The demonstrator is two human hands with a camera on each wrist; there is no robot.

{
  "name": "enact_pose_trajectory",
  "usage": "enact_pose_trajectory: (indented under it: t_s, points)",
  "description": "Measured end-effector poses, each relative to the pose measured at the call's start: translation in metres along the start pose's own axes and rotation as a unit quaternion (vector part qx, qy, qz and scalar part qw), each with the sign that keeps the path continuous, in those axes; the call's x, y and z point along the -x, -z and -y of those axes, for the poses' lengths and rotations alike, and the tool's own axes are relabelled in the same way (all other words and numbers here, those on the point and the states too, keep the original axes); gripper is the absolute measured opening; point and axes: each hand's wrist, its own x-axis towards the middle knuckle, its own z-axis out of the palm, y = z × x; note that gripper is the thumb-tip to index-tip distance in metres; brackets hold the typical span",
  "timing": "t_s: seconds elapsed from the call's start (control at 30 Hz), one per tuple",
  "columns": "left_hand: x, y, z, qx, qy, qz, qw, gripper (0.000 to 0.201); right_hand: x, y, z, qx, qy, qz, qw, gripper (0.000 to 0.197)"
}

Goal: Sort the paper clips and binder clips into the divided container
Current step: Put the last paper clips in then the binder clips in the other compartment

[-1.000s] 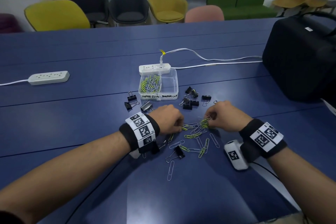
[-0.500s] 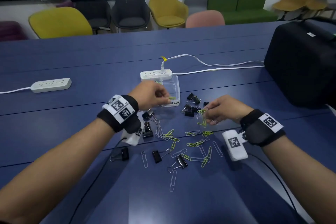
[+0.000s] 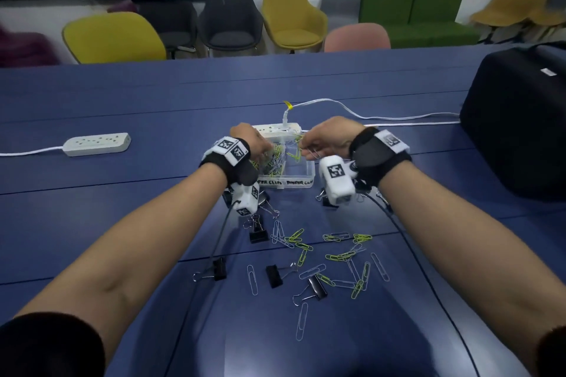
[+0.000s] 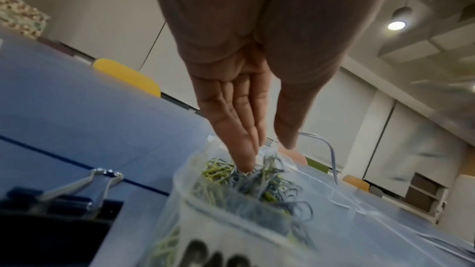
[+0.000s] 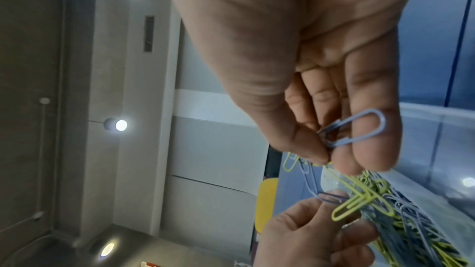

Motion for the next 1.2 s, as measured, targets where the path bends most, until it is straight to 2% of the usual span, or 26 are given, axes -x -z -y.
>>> enact_pose_trajectory:
  t_s: [0.17, 0.27, 0.33, 0.4, 0.5, 0.6, 0.7, 0.83, 0.97, 1.03, 1.1, 1.2]
  points:
    - [0.014, 0.002, 0.007, -0.031, -0.024, -0.074, 0.996, 0.021, -0.046, -0.025, 0.004, 0.007, -0.032, -0.018, 0.999, 0.017]
    - [0.034, 0.012, 0.017, -0.052, -0.043, -0.1, 0.993, 0.021, -0.066, -0.034, 0.004, 0.039, -0.03, -0.036, 0.998, 0.015]
    - [0.05, 0.016, 0.022, -0.098, -0.059, -0.064, 0.991, 0.019, -0.074, -0.04, 0.003, 0.052, -0.029, -0.032, 0.998, 0.01]
    - [0.066, 0.018, 0.03, -0.138, -0.074, 0.011, 0.988, 0.018, -0.08, -0.047, 0.003, 0.043, -0.034, -0.022, 0.998, 0.006]
    - [0.085, 0.017, 0.044, -0.132, -0.077, 0.089, 0.984, 0.021, -0.073, -0.049, 0.003, 0.031, -0.025, -0.01, 0.999, 0.011]
    - [0.096, 0.015, 0.056, -0.144, -0.096, 0.089, 0.981, 0.016, -0.05, -0.041, -0.006, -0.018, 0.002, 0.012, 1.0, 0.015]
    - [0.105, 0.009, 0.057, -0.147, -0.112, 0.102, 0.977, 0.014, -0.03, -0.033, -0.019, -0.046, 0.042, 0.041, 0.997, 0.04]
    - [0.114, -0.006, 0.047, -0.146, -0.133, 0.106, 0.975, 0.015, -0.025, -0.032, -0.022, -0.074, 0.054, 0.086, 0.992, 0.051]
    - [0.123, -0.011, 0.042, -0.146, -0.138, 0.088, 0.976, 0.015, -0.024, -0.035, -0.026, -0.068, 0.096, 0.053, 0.992, 0.056]
    - [0.128, -0.007, 0.048, -0.147, -0.148, 0.09, 0.974, 0.015, -0.013, -0.03, -0.03, -0.006, 0.145, 0.026, 0.989, 0.048]
    - [0.134, -0.004, 0.054, -0.152, -0.167, 0.105, 0.969, 0.011, 0.004, -0.022, -0.042, 0.134, 0.207, 0.01, 0.969, 0.036]
    - [0.141, -0.005, 0.06, -0.186, -0.233, 0.139, 0.944, 0.014, 0.04, -0.014, -0.065, 0.369, 0.238, 0.057, 0.897, 0.025]
